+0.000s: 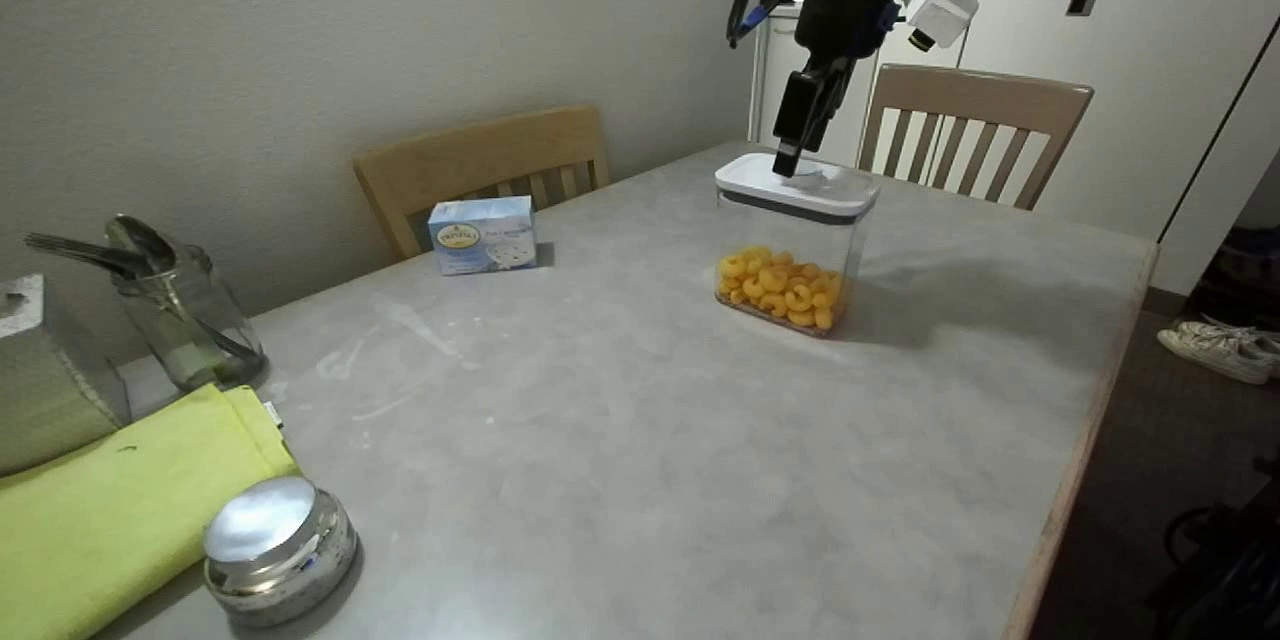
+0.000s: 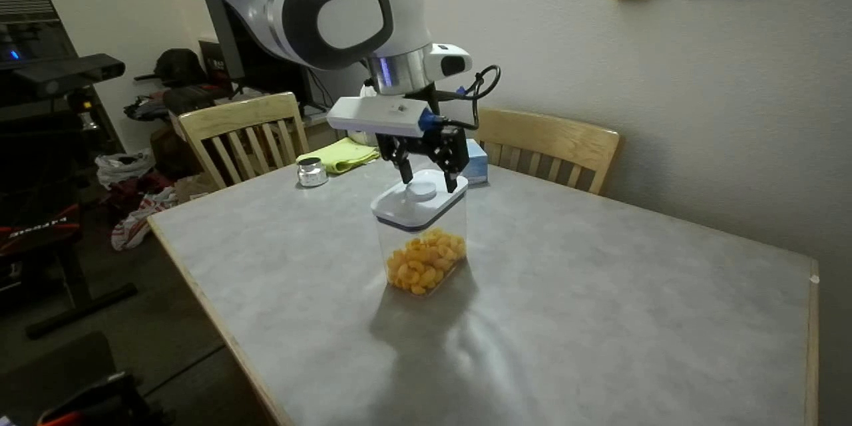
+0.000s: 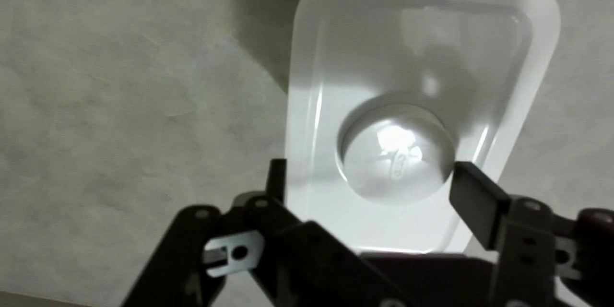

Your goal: Push the knob on the lid then lift it and place it on the table

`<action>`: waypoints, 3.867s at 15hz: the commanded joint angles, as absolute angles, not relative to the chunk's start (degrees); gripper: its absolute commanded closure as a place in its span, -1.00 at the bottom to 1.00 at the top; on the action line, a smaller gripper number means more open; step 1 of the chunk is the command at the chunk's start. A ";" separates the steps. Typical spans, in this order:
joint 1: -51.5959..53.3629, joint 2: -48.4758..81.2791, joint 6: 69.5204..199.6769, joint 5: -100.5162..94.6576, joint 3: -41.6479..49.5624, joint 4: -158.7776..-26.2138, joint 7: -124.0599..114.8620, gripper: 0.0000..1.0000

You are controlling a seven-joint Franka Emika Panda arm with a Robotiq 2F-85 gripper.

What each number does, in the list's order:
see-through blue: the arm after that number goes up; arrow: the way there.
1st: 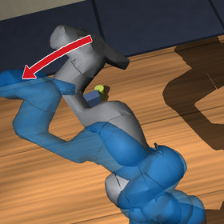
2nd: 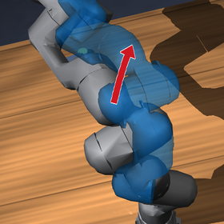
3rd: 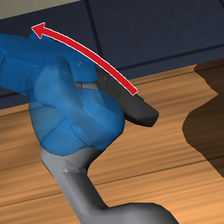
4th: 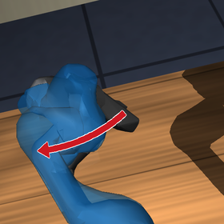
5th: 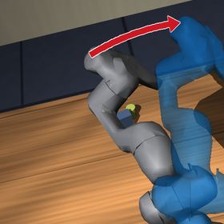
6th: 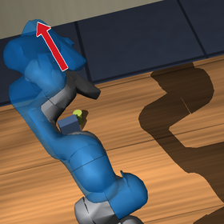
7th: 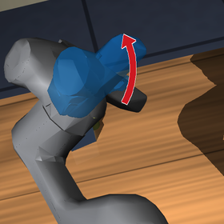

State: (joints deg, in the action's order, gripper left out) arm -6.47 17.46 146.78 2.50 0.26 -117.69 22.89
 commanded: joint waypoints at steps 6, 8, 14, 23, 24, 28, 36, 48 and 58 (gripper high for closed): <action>-7.11 19.60 147.30 3.45 -0.68 -116.00 22.34 -0.03; -7.12 19.78 147.03 3.51 -0.78 -115.84 22.30 0.07; -6.30 18.35 145.73 2.11 -0.13 -115.64 19.67 0.42; -5.01 14.45 143.30 -1.22 -0.15 -114.40 18.37 0.42; -4.96 14.12 143.15 -0.73 -0.38 -114.18 18.72 0.42; -4.53 13.29 142.75 1.14 -1.64 -113.57 19.62 0.42; -1.92 14.24 143.47 1.95 -3.75 -113.34 17.91 0.42; 3.99 20.57 148.90 1.09 -5.41 -114.06 9.36 0.42; 3.70 30.04 149.77 1.47 -7.79 -113.32 11.57 0.42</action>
State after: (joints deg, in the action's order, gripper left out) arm 4.85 27.55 148.75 1.27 -7.00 -114.05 10.08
